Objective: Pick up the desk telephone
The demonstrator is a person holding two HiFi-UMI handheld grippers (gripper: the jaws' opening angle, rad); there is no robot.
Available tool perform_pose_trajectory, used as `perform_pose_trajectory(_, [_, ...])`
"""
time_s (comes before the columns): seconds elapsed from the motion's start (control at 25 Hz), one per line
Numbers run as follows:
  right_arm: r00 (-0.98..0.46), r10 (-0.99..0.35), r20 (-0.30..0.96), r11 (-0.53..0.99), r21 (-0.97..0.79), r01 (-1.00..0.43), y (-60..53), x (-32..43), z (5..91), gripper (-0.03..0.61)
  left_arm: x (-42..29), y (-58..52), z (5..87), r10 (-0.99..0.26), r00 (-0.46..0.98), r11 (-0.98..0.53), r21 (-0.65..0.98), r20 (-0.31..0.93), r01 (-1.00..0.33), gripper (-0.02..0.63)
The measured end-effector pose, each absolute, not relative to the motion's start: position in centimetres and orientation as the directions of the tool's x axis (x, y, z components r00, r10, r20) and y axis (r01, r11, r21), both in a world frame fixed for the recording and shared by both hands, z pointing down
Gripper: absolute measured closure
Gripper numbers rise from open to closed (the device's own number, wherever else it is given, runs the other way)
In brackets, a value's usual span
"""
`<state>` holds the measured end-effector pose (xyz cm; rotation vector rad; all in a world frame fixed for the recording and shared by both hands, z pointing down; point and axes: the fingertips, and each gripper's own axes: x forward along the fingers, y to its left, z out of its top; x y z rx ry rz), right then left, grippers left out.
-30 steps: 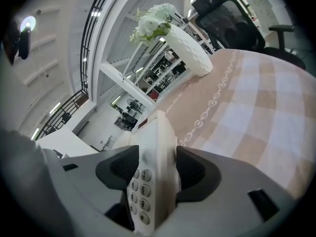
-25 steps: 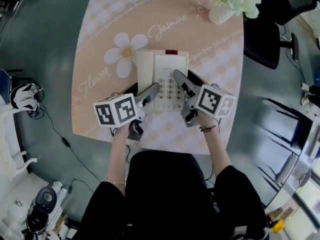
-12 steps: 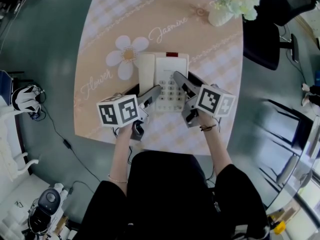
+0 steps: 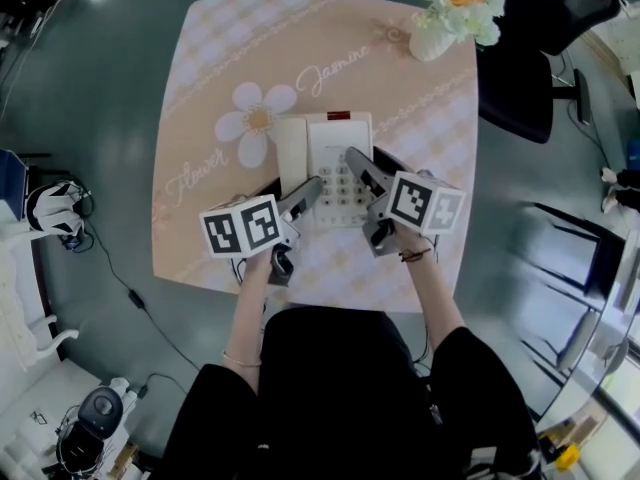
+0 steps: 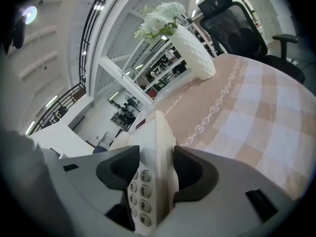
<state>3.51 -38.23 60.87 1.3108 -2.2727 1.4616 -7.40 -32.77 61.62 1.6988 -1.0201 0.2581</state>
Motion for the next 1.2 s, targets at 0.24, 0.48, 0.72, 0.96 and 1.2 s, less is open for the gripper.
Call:
perform_pose_trajectory(0.24, [-0.614, -0.604, 0.509, 0.161, -0.677, -0.719, -38.1, 3.6, 59.4, 0.374, -7.4, -32.8, 60.2, -0.512, 0.605, -0.076, 0.669, 0.61, -0.739, 0.29])
perform_pose_trajectory(0.48, [-0.616, -0.62, 0.486, 0.177, -0.679, -0.713, -38.0, 3.7, 57.6, 0.373, -7.5, -32.6, 58.5, -0.52, 0.594, -0.093, 0.65, 0.614, -0.754, 0.29])
perform_pose_trajectory(0.72, [-0.617, -0.634, 0.465, 0.2, -0.673, -0.712, -37.5, 3.6, 55.1, 0.374, -7.4, -32.1, 56.0, -0.538, 0.599, -0.109, 0.656, 0.593, -0.747, 0.29])
perform_pose_trajectory(0.96, [-0.615, -0.652, 0.444, 0.224, -0.662, -0.715, -36.9, 3.6, 52.5, 0.374, -7.5, -31.6, 53.6, -0.56, 0.6, -0.127, 0.656, 0.571, -0.744, 0.29])
perform_pose_trajectory(1.2, [-0.612, -0.67, 0.419, 0.249, -0.65, -0.718, -36.3, 3.6, 50.1, 0.374, -7.5, -30.9, 51.6, -0.576, 0.601, -0.147, 0.653, 0.554, -0.743, 0.29])
